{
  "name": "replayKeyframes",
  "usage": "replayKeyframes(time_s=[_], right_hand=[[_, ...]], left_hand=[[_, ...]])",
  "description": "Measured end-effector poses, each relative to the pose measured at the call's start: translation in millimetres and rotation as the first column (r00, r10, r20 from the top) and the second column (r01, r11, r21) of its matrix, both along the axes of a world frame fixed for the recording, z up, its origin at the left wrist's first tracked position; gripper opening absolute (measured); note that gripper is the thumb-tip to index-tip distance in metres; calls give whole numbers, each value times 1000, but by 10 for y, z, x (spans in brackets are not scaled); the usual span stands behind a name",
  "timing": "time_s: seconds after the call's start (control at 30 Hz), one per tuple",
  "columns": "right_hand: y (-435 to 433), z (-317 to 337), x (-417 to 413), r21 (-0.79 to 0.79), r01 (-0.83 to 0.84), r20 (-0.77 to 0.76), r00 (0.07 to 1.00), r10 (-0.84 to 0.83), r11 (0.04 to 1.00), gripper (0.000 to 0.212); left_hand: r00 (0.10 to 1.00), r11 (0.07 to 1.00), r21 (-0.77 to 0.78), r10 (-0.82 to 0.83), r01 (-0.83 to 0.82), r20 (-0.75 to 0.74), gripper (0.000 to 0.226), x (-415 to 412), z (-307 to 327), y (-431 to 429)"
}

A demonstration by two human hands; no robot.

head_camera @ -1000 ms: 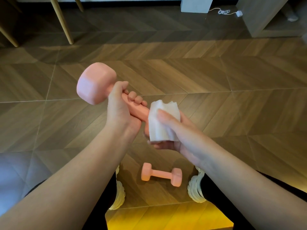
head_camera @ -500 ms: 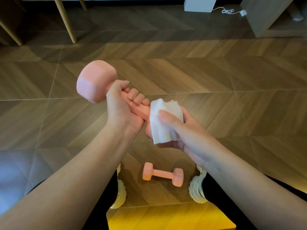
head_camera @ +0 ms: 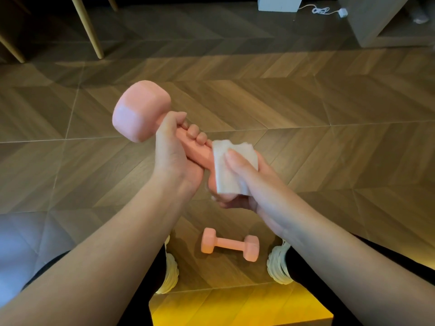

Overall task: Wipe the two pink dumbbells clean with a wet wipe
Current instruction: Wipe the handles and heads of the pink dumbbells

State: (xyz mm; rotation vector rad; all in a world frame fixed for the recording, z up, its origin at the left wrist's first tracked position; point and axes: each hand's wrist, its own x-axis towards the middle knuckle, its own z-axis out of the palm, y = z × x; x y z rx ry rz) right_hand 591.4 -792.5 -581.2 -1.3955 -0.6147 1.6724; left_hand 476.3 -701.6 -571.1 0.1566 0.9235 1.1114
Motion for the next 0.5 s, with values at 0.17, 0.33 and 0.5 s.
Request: replayKeyframes(time_s=[0.17, 0.33, 0.5], right_hand=[[21, 2, 116, -39, 24, -62, 998, -26, 999, 40], [-8, -3, 145, -55, -38, -270, 963, 22, 998, 52], [5, -38, 64, -6, 16, -151, 988, -17, 1000, 57]], left_hand=[[1000, 997, -72, 5, -5, 0, 31, -18, -53, -4], [1000, 997, -71, 25, -25, -2, 31, -97, -47, 1], [996, 994, -67, 83, -85, -36, 31, -91, -28, -2]])
